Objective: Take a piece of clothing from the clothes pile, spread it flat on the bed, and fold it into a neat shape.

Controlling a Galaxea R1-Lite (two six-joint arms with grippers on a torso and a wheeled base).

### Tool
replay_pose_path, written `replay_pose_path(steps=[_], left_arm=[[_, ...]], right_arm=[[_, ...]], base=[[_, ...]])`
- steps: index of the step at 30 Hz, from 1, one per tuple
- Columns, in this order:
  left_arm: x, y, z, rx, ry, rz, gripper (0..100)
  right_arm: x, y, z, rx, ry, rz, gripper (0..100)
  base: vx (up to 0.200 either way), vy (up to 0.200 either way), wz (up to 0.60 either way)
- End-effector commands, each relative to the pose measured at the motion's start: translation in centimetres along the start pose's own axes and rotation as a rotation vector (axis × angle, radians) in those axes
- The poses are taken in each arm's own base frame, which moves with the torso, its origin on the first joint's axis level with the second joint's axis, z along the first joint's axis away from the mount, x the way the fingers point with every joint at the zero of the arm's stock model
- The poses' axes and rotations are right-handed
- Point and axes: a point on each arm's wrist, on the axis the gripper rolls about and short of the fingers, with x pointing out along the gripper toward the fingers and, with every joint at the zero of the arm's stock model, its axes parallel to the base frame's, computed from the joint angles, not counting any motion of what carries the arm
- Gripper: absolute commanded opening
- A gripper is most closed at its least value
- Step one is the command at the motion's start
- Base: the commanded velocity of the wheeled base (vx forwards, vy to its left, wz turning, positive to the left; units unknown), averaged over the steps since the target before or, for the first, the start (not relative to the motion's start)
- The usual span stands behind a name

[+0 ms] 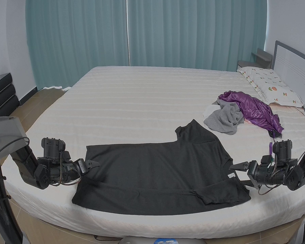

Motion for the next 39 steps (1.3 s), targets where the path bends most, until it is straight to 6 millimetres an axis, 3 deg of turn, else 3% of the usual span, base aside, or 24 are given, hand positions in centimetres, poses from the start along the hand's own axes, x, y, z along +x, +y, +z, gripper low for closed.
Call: replay_pose_path(steps=[1, 11, 19, 20, 30, 39], left_arm=[[0.9, 0.8, -0.7, -0.011, 0.029, 0.022, 100], [-0.1, 0.6, -0.7, -0.016, 0.017, 0.039, 100], [0.3, 1.1, -0.9, -0.022, 0.028, 0.049, 100], [0.3, 1.1, -1.0, -0.023, 0.03, 0.051, 0], [-1.0, 2.0, -1.5, -0.063, 0.037, 0.079, 0], [-1.7, 2.0, -1.5, -0.064, 0.028, 0.078, 0]], right_arm=[[0.1, -0.1, -0.1, 0.0, 0.004, -0.002, 100], [0.2, 0.1, -0.2, -0.005, 0.01, 0.002, 100], [0.2, 0.1, -0.3, -0.005, 0.013, 0.0, 100], [0.2, 0.1, -0.3, -0.006, 0.014, 0.001, 100], [1.5, -0.1, -0.3, -0.08, 0.036, -0.005, 100], [2.8, 0.7, 1.4, -0.168, -0.008, 0.034, 100]], base=[[0.0, 0.0, 0.0], [0.0, 0.0, 0.0], [0.0, 0.0, 0.0], [0.0, 0.0, 0.0], [0.0, 0.0, 0.0], [0.0, 0.0, 0.0]])
